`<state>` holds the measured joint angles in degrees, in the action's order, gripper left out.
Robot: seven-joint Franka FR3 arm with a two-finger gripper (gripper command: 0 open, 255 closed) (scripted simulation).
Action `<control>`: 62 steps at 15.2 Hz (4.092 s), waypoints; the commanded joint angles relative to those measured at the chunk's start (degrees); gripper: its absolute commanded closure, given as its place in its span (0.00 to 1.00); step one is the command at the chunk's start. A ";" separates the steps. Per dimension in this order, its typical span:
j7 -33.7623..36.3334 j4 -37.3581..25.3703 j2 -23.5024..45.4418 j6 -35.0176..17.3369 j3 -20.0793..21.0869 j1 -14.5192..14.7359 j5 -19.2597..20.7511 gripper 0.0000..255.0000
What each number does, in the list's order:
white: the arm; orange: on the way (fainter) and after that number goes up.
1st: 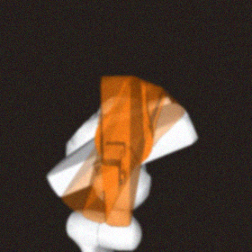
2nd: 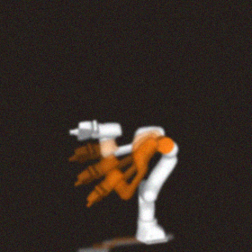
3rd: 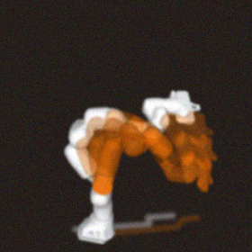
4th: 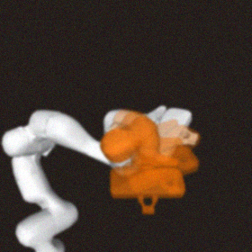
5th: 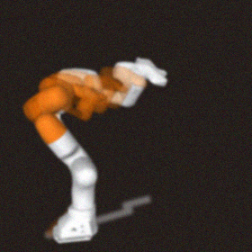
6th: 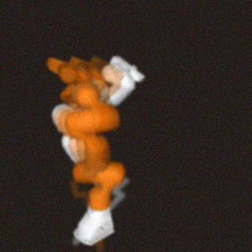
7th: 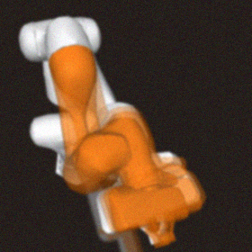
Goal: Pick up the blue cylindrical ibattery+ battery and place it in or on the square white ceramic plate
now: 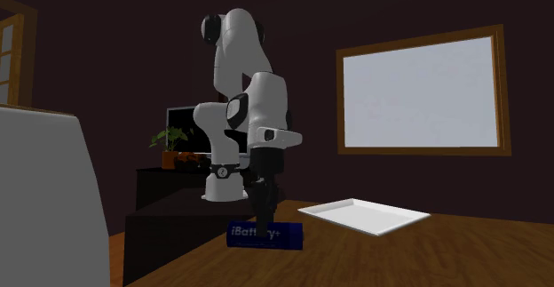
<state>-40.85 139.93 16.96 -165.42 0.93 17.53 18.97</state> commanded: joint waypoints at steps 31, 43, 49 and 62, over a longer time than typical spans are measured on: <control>2.11 2.21 -15.05 13.57 7.05 1.99 -5.98 1.00; 23.21 -0.63 -14.40 18.63 15.93 11.85 -2.46 1.00; 33.16 -5.78 -11.07 22.42 19.73 16.92 -0.28 1.00; 42.69 -7.18 -1.74 16.46 17.76 19.97 8.82 1.00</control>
<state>1.33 132.91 14.20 -148.76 18.88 37.26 27.23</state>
